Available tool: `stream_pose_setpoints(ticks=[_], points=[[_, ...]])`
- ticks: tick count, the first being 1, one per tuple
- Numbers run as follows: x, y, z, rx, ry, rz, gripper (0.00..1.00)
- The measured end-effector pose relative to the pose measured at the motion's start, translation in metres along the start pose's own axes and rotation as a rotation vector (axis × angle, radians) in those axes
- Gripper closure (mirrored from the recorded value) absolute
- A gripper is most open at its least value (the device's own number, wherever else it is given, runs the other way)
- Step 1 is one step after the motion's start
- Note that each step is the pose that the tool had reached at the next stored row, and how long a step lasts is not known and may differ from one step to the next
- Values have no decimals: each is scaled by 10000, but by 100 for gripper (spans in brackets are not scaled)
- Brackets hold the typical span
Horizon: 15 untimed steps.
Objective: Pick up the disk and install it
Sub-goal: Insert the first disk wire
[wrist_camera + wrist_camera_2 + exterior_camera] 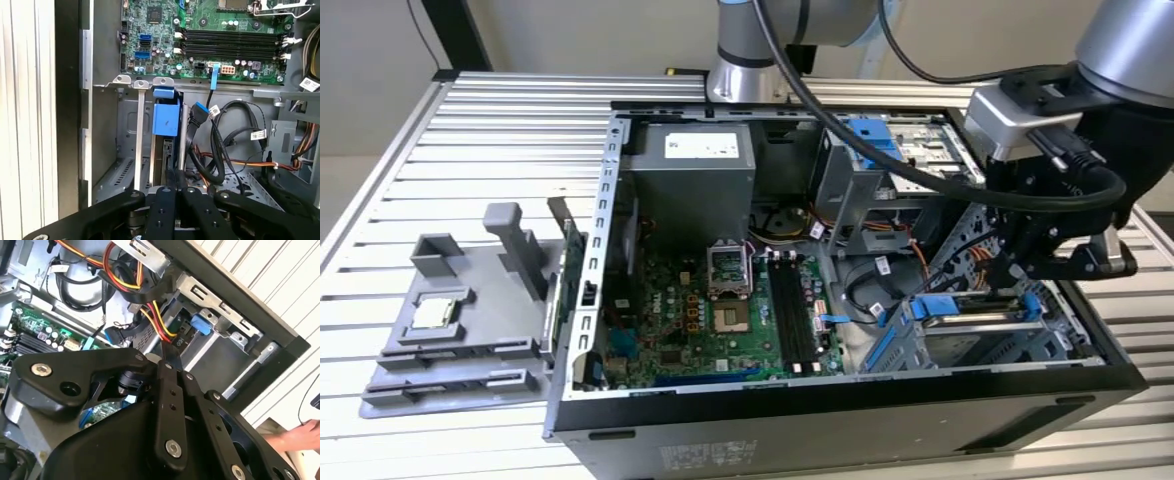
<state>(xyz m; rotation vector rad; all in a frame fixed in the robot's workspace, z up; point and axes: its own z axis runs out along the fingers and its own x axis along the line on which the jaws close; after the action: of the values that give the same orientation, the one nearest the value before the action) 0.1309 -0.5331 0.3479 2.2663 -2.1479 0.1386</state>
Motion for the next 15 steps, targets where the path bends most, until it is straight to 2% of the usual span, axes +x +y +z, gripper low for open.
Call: stream_pose_setpoints(ticks=[3,6,8,15], points=[[8,-4,-107,0,-18,1,100],[12,-3,-164,1,-19,0,100],[14,-2,-187,1,-19,2,100],[16,-1,-205,1,-20,2,100]])
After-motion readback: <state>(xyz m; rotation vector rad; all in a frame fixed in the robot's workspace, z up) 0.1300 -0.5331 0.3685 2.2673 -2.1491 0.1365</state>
